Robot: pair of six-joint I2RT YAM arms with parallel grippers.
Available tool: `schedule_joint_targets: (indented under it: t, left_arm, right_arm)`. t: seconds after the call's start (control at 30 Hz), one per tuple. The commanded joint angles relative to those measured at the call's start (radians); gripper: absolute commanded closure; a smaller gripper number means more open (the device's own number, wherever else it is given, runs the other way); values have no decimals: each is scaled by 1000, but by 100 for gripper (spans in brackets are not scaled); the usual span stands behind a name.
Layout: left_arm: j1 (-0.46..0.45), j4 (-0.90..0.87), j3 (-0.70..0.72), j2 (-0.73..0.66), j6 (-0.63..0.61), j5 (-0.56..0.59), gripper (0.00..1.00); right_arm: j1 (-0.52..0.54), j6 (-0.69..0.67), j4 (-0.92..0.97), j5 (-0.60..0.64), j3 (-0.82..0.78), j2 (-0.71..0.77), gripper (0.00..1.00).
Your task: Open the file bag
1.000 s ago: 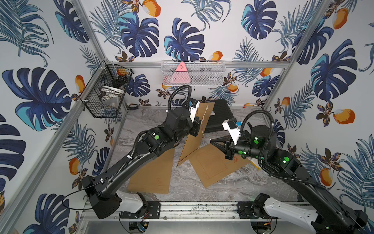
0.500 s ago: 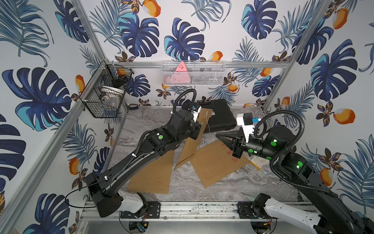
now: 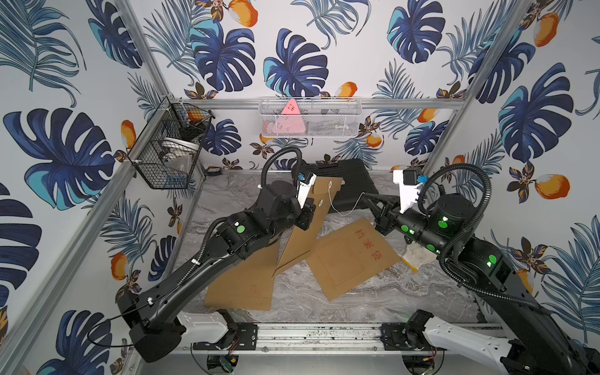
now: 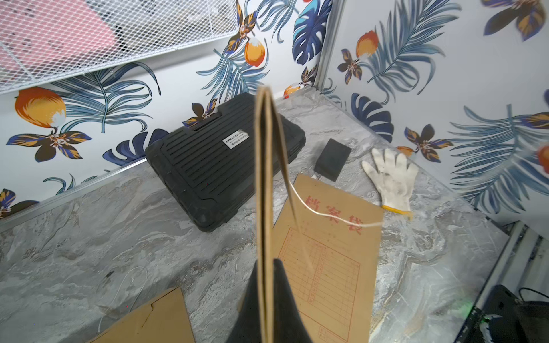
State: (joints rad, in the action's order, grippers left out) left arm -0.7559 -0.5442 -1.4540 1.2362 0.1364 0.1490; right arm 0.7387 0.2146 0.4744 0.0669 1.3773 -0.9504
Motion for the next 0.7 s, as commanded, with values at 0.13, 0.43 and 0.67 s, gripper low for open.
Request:
schedule_joint_targets:
  t: [0.13, 0.43, 0.67]
  left_arm:
    - [2, -68, 15, -81, -19, -76, 100]
    - [1, -123, 32, -115, -48, -147, 100]
    - [1, -135, 9, -104, -73, -242, 100]
  right_arm:
    - [2, -78, 64, 178, 121, -50, 100]
    - [2, -165, 37, 249, 249, -130, 100]
    - [-3, -240, 38, 297, 326, -223, 100]
